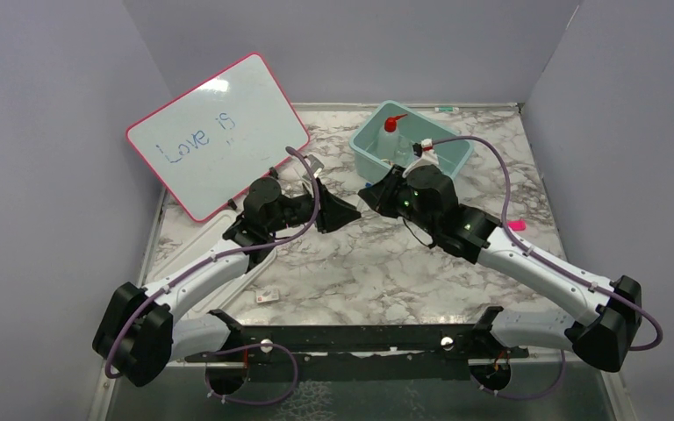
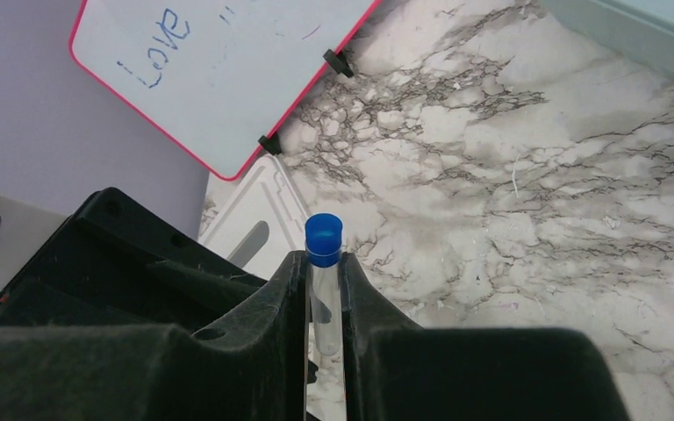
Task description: Organize the chemistry lab equipment
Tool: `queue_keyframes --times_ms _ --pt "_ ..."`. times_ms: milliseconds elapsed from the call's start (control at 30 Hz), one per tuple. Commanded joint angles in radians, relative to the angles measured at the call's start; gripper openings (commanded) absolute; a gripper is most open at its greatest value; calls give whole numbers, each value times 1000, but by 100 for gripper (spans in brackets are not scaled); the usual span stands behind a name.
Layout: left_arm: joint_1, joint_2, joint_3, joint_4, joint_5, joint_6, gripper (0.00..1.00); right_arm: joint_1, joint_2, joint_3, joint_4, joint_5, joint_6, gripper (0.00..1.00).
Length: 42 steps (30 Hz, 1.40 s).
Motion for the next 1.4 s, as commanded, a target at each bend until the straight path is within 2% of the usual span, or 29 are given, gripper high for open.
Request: queue_keyframes --times_ms 0,100,233,300,400,467,567,733,867,1000,1167,1367 --pt "-9 -9 -17 63 0 72 29 -2 -14 32 8 -71 9 19" --pt "-9 -6 -15 63 -14 107 27 -6 -24 39 -26 -103 7 19" --pt "-9 10 2 63 20 118 33 -11 -42 32 -35 -131 26 19" --pt "-9 19 8 63 50 122 32 -11 -50 26 -24 -145 32 19" --pt "-10 19 3 63 75 153 22 -12 -51 29 -25 -156 34 19" --pt "-11 9 -2 63 88 194 11 -12 -52 39 -44 -169 26 20" --pt "-10 -11 -11 60 107 291 2 -25 -37 81 -111 -228 -1 27" --pt "-9 -49 -12 35 130 491 1 -58 2 183 -315 -378 -49 47" --pt "-9 -48 18 -25 160 639 1 -80 34 243 -415 -457 -94 51" --pt "-9 -27 63 -116 207 738 0 -91 77 307 -471 -487 -129 50" --pt "-9 -24 95 -202 230 811 0 -107 126 332 -490 -501 -134 43" --pt "-9 -27 99 -226 229 827 0 -121 124 303 -444 -502 -124 30"
